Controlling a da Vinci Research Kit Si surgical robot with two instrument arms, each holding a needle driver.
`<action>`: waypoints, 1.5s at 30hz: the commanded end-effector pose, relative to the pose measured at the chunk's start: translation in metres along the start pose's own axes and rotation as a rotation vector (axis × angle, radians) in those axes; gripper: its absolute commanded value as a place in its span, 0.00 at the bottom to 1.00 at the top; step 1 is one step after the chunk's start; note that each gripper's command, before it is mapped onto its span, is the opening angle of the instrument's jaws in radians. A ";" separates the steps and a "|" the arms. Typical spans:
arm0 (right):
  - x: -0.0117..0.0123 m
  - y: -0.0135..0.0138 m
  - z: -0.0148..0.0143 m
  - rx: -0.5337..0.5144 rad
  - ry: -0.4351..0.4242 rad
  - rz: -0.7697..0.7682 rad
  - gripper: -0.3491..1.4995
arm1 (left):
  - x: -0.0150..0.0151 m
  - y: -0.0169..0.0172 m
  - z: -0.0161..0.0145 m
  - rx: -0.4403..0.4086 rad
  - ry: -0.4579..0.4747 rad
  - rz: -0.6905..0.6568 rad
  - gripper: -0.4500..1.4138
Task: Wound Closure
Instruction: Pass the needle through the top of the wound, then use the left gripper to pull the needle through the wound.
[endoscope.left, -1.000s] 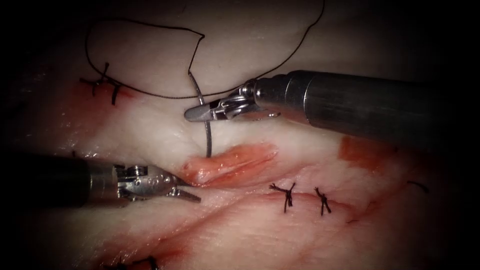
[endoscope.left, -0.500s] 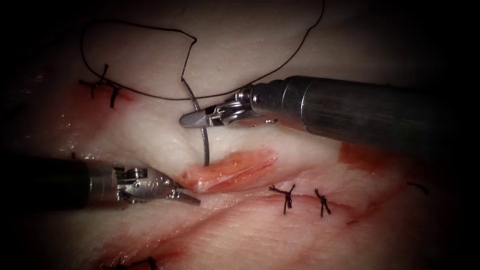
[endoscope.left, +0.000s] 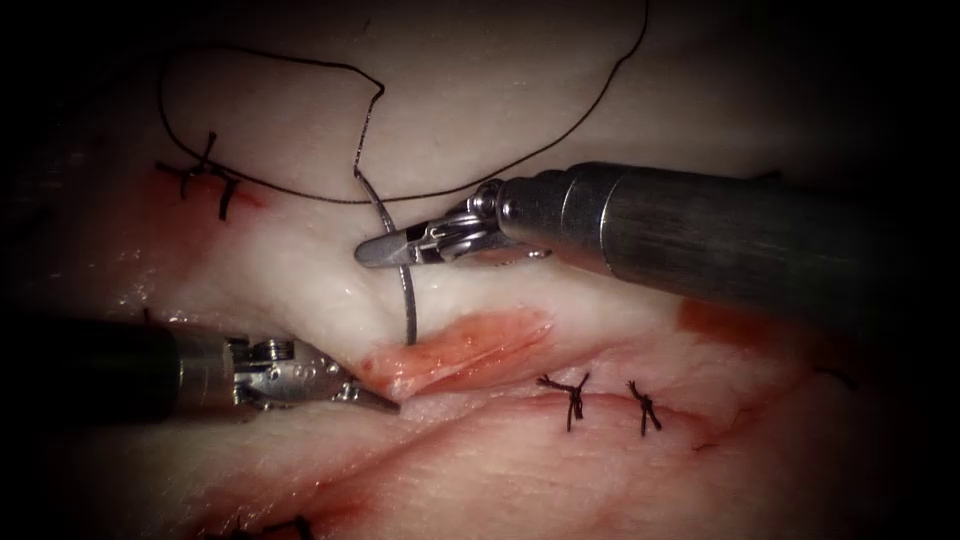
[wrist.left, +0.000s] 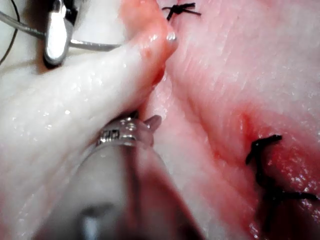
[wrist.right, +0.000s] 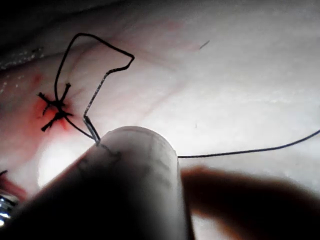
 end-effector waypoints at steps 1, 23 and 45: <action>0.0005 -0.0002 0.0008 0.003 -0.007 0.001 0.00 | 0.0002 -0.0002 0.0008 0.000 0.001 0.001 0.43; 0.0063 0.0001 -0.0036 0.012 0.374 -0.347 0.21 | 0.0002 -0.0002 0.0007 0.000 0.001 0.001 0.43; 0.0226 -0.0052 -0.0235 -0.498 0.780 -0.912 0.68 | 0.0035 -0.0010 -0.0007 0.077 0.053 0.092 0.57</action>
